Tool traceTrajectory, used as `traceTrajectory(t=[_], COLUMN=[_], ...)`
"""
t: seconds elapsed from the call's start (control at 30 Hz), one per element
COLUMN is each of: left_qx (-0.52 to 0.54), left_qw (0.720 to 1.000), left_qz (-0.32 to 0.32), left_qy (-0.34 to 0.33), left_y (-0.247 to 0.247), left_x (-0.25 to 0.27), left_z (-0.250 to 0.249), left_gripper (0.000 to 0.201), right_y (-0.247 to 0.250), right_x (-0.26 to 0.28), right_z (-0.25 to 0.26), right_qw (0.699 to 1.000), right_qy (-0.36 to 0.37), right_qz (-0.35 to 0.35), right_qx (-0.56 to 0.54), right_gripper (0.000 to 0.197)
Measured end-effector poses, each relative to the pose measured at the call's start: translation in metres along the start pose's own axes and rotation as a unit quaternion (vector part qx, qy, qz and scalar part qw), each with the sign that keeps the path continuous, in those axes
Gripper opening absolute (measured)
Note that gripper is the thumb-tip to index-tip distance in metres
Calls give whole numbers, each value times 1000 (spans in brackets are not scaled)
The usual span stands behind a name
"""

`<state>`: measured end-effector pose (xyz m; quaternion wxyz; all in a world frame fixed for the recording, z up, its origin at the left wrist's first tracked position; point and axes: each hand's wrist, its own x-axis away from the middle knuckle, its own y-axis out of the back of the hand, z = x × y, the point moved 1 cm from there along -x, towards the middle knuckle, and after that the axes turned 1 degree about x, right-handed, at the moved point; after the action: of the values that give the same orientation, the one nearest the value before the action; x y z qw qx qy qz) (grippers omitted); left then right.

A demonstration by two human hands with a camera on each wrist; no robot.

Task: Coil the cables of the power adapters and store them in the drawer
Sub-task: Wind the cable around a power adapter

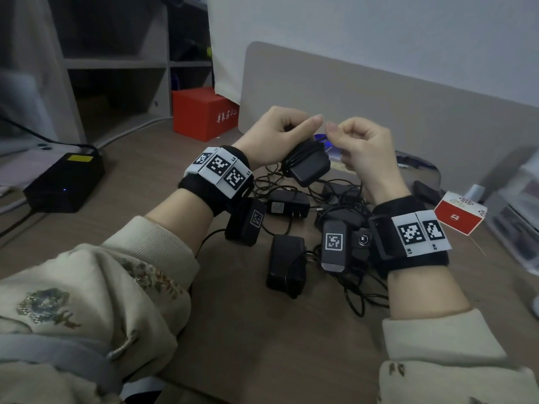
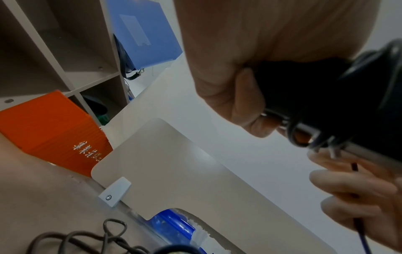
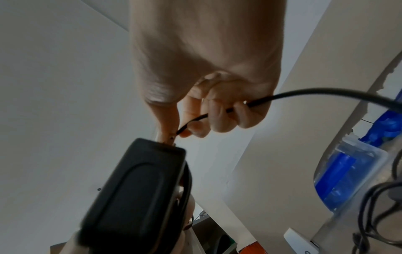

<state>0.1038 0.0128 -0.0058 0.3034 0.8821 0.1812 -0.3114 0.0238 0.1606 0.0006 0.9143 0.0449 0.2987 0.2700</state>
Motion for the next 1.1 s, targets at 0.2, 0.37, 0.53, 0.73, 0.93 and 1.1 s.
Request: traceTrajectory(t=[0.2,0.37,0.53,0.73,0.93,1.1], left_qx=[39,43,98,123,139,194], left_qw=[999,999,994,986,981,955], left_qz=[-20,-30,-52,-111,-123,-197], left_qy=[7,3,21,36,60,107], left_y=[-1,-1,-1,-4,-7,-3], left_x=[1,1,3,-2,-3,-6], left_z=[-10,-14,-16,-19,-23,-25], left_gripper=[45,44,43,55,52,50], right_y=[5,7,3,-7,-12,-24], right_x=[2,2,3,2,3,8], right_z=[2,2,-1,-1,-1,-10], right_qw=[997,997,996,996,982,980], right_qy=[-16,-10,-16,-49,-123,-156], right_qz=[12,11,24,21,27,64], right_qx=[-77,-81,-83,-72,-142,-103], right_gripper=[32,32,31,43,32,36])
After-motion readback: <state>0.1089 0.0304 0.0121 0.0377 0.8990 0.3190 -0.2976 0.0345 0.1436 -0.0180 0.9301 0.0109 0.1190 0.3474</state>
